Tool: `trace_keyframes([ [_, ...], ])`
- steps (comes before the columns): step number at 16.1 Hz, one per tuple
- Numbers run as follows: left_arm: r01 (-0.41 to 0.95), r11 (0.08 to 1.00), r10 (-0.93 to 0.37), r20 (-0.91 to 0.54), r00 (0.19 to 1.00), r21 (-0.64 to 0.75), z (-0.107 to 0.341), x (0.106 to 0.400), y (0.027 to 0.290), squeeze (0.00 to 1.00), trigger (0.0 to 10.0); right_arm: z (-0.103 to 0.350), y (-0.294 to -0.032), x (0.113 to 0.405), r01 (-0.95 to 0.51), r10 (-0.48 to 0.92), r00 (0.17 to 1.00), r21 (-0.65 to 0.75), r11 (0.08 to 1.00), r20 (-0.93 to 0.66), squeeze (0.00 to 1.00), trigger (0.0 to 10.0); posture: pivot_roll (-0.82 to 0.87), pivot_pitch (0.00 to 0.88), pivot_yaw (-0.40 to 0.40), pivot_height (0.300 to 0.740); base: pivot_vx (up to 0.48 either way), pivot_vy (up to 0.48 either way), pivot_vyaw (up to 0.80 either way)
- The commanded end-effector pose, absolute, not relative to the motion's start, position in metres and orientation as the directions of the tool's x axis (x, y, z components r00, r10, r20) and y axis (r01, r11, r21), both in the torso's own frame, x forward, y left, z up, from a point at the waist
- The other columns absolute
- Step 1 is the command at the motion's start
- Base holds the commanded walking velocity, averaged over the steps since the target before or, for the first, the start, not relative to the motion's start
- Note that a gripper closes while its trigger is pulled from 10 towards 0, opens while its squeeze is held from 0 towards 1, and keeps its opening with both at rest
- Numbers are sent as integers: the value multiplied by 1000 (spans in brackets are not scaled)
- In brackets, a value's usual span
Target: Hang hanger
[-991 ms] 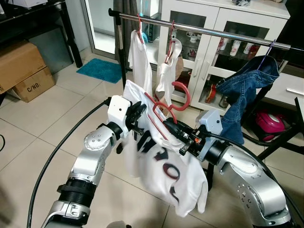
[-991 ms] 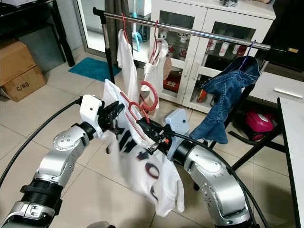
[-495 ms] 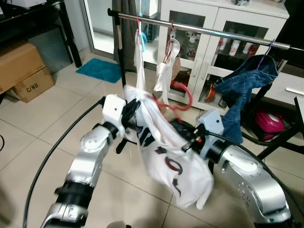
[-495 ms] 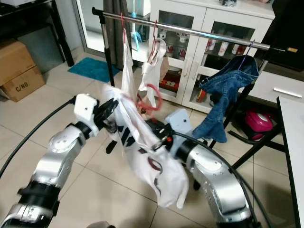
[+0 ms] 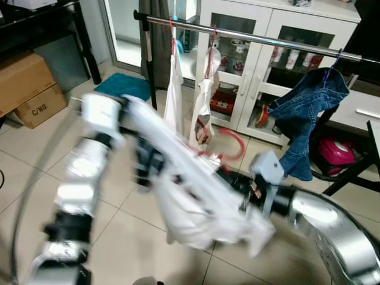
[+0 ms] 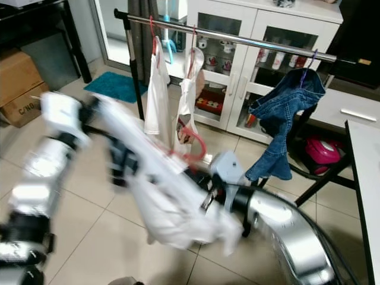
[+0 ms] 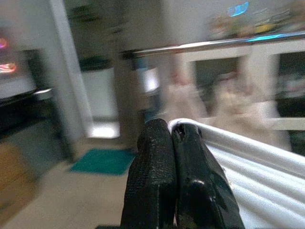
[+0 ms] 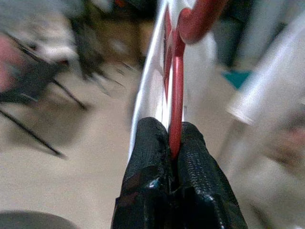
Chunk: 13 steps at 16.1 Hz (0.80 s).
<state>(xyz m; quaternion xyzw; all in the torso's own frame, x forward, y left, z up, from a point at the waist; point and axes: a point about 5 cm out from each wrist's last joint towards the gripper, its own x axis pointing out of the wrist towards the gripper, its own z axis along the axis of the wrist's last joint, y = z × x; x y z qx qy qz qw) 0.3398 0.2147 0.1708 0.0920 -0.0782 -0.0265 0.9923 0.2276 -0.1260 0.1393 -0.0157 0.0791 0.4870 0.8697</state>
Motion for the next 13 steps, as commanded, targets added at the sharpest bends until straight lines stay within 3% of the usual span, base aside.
trace_keyframes([
  [1,-98,976,72,135,988,196,170,340,237,0,0,144,-134,222,-859,865,487,110,500,-122,0,0,-33,0,-14,740,0,0,0],
  [3,-146,972,127,107,986,184,162,338,246,0,0,146,-134,213,-884,897,430,155,441,-104,0,0,-36,0,-9,740,0,0,0],
  [5,-37,991,27,75,997,131,151,338,229,0,0,147,-132,210,-888,907,417,187,420,-58,0,0,-37,0,-11,740,0,0,0],
  [7,390,915,-393,7,920,105,135,327,169,0,0,154,-128,232,-799,812,583,201,566,30,0,0,-33,0,-16,740,0,0,0],
  [9,734,674,-726,-105,680,87,119,297,123,0,0,156,-130,260,-621,631,774,251,742,50,0,0,-27,0,-20,740,0,0,0],
  [11,828,560,-820,-123,559,25,116,278,110,0,0,150,-143,278,-415,424,905,276,867,28,0,0,-28,0,-19,740,0,0,0],
  [13,854,520,-847,-131,515,-6,115,270,111,0,0,144,-157,286,-249,257,966,281,927,11,0,0,-26,0,-21,740,0,0,0],
])
